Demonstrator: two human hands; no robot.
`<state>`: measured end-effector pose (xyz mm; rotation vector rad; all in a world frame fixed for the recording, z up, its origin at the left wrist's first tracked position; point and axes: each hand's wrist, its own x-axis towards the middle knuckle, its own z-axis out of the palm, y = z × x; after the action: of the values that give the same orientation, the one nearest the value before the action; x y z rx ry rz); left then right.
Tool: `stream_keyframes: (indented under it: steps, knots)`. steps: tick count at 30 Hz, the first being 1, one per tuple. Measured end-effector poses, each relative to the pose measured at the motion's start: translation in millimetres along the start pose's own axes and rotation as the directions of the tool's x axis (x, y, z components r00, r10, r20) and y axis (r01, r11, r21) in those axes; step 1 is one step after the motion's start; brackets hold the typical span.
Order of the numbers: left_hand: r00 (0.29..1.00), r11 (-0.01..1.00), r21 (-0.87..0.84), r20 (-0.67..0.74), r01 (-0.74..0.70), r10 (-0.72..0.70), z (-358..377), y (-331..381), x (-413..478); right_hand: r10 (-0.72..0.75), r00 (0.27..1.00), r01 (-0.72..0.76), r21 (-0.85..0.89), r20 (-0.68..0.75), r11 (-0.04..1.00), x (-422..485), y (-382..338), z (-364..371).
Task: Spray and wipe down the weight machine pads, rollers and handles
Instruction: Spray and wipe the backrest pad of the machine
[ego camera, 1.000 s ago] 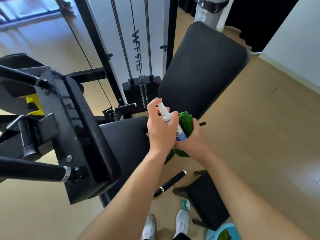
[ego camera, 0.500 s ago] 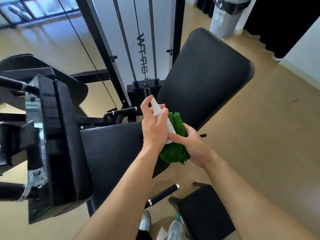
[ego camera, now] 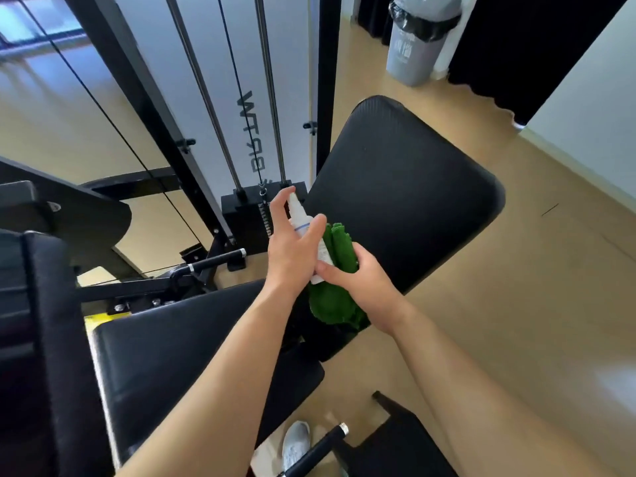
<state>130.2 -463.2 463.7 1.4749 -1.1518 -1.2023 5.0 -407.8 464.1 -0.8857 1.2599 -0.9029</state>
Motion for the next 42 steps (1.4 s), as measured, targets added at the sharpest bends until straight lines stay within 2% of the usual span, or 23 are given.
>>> stream_keyframes:
  steps: [3,5,7,11,14,16,19,21,24,27,29,31,33,35,38,40,42]
  knots:
    - [0.999,0.999,-0.016,0.004,-0.052,0.052,1.8,9.3,37.1,-0.048,0.967,0.046,-0.016,-0.251,0.999,20.4,-18.2,-5.9]
    - [0.996,0.996,-0.009,0.037,-0.086,0.086,5.4,12.5,56.2,-0.143,0.893,0.137,-0.046,-0.426,0.99,30.2,-35.5,-12.8]
    - [0.99,0.989,0.061,0.059,-0.134,0.13,13.3,13.2,68.7,-0.293,0.802,0.241,-0.166,-0.52,0.956,37.1,-57.1,-21.0]
    - [0.967,0.954,0.173,0.122,-0.243,0.224,36.3,8.5,89.3,-0.544,0.611,0.327,-0.442,-0.575,0.835,51.4,-100.5,-39.0]
    - [0.949,0.93,0.207,0.155,-0.302,0.274,51.0,6.8,104.1,-0.688,0.456,0.252,-0.66,-0.564,0.708,66.1,-125.8,-57.1]
    - [0.938,0.919,0.213,0.186,-0.331,0.294,57.9,6.6,108.8,-0.74,0.414,0.15,-0.762,-0.53,0.63,73.9,-139.0,-68.3]
    - [0.929,0.911,0.219,0.204,-0.35,0.308,63.1,6.6,112.0,-0.761,0.434,-0.026,-0.851,-0.481,0.524,80.1,-154.7,-83.0]
    - [0.93,0.911,0.218,0.197,-0.349,0.309,65.9,7.5,114.2,-0.749,0.471,-0.089,-0.87,-0.466,0.486,83.4,-162.4,-89.7]
    - [0.934,0.911,0.22,0.167,-0.349,0.317,69.8,9.0,118.0,-0.709,0.506,-0.107,-0.851,-0.491,0.513,88.0,-168.0,-95.9]
    - [0.937,0.905,0.244,0.134,-0.348,0.324,73.3,10.4,121.1,-0.698,0.507,-0.112,-0.841,-0.506,0.529,88.9,-168.2,-99.6]
    - [0.947,0.918,0.236,0.117,-0.32,0.3,75.0,10.7,122.3,-0.713,0.496,-0.112,-0.85,-0.497,0.515,89.1,-167.0,-99.5]
    - [0.955,0.929,0.224,0.115,-0.295,0.275,74.3,9.5,121.8,-0.759,0.475,-0.102,-0.884,-0.446,0.456,91.8,-163.7,-96.6]
    - [0.956,0.935,0.207,0.112,-0.289,0.27,69.4,5.6,120.4,-0.824,0.459,-0.066,-0.937,-0.333,0.342,98.1,-159.1,-90.2]
    - [0.958,0.94,0.189,0.096,-0.285,0.271,60.6,0.3,120.6,-0.873,0.464,-0.012,-0.987,-0.148,0.161,111.6,-154.2,-84.7]
    - [0.962,0.944,0.186,0.061,-0.271,0.264,46.5,-6.2,123.1,-0.792,0.602,-0.025,-0.989,0.104,-0.149,143.8,-142.6,-76.5]
    - [0.967,0.949,0.188,0.029,-0.255,0.254,38.1,-9.6,125.5,-0.63,0.757,-0.093,-0.925,0.174,-0.368,163.3,-130.0,-64.9]
    - [0.966,0.95,0.179,0.01,-0.255,0.257,30.9,-12.9,128.2,-0.471,0.856,-0.086,-0.838,0.215,-0.539,171.9,-109.0,-54.8]
